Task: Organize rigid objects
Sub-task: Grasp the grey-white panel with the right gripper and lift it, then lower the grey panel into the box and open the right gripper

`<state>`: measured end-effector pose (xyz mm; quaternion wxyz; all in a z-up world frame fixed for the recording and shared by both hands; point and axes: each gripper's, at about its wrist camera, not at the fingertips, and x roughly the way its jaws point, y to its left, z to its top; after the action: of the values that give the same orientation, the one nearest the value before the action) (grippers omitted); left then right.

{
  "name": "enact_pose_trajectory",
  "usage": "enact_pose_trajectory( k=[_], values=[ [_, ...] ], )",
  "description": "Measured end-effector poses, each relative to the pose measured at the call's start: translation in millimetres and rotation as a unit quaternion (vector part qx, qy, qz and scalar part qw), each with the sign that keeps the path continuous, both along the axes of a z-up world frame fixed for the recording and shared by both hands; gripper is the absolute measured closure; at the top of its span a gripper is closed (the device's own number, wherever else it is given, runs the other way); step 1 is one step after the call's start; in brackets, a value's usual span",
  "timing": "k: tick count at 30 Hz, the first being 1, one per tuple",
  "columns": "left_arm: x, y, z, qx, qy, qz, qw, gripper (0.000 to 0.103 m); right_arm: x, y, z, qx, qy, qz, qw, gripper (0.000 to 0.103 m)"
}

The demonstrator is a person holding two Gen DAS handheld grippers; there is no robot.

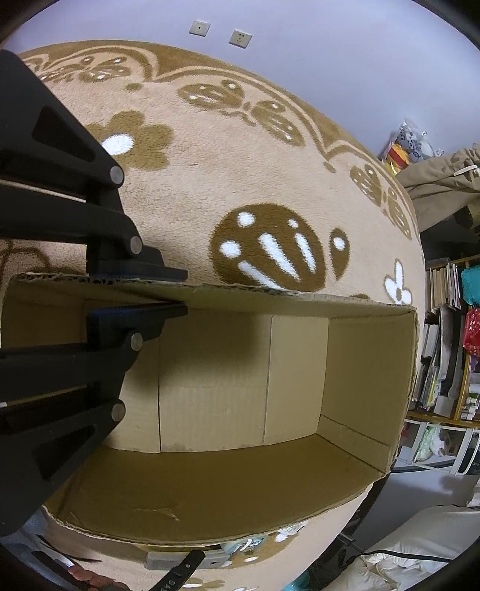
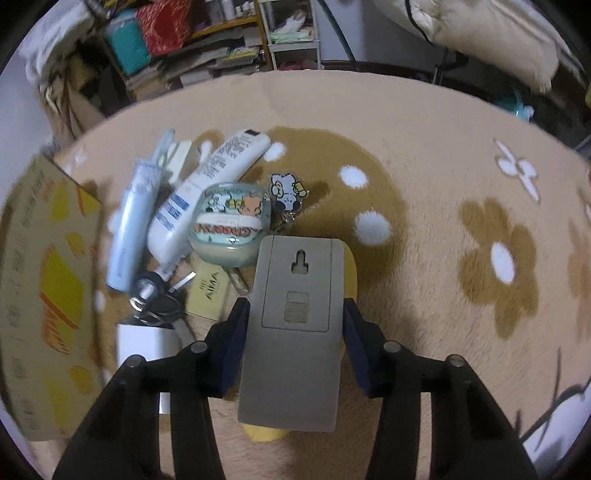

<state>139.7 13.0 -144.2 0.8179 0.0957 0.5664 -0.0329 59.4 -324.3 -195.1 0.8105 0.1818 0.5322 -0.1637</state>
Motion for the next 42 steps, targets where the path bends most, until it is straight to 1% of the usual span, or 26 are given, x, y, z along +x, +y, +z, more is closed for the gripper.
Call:
enact_pose_trajectory(
  k=[4,7,9,12,15,17,19,22,28,33,38,42],
  values=[
    [0,-1,0,0.001,-0.002,-0.001,1.0000,0.094,-2,6,3,-0.019,-0.003,0.014,1.000,0.050],
    [-1,-2,0,0.004,-0.004,-0.003,1.0000,0.094,-3,8,10,-0.017,-0.010,0.015,1.000,0.050],
    [-1,-2,0,0.003,-0.004,-0.002,1.0000,0.094,-7,10,19,-0.015,-0.022,0.013,1.000,0.051],
    [-1,-1,0,0.002,-0.003,-0.001,1.0000,0.094,-12,19,39,-0.038,-0.046,0.018,0.998,0.051],
    [-2,-1,0,0.005,-0.002,-0.003,1.0000,0.094,-14,31,58,-0.047,-0.073,0.035,0.996,0.051],
    [-3,-2,0,0.009,-0.001,-0.006,0.9999,0.094,-13,39,70,-0.053,-0.088,0.052,0.993,0.051],
    [-3,-2,1,0.009,0.000,-0.006,0.9999,0.094,-11,53,81,-0.058,-0.108,0.076,0.990,0.051],
    [-4,-1,1,0.005,0.001,-0.004,1.0000,0.094,-3,78,94,-0.060,-0.124,0.114,0.984,0.051],
    [-4,-1,2,0.004,0.001,-0.003,1.0000,0.094,7,129,118,-0.064,-0.154,0.192,0.967,0.051],
    [-5,-1,1,0.005,0.002,-0.003,1.0000,0.094,16,154,130,-0.052,-0.174,0.218,0.959,0.051],
    [-6,-3,1,0.008,0.001,-0.004,1.0000,0.094,33,165,130,-0.026,-0.184,0.225,0.956,0.051],
    [-5,-2,0,0.007,0.003,-0.001,1.0000,0.093,40,173,125,-0.017,-0.179,0.231,0.956,0.051]
  ],
)
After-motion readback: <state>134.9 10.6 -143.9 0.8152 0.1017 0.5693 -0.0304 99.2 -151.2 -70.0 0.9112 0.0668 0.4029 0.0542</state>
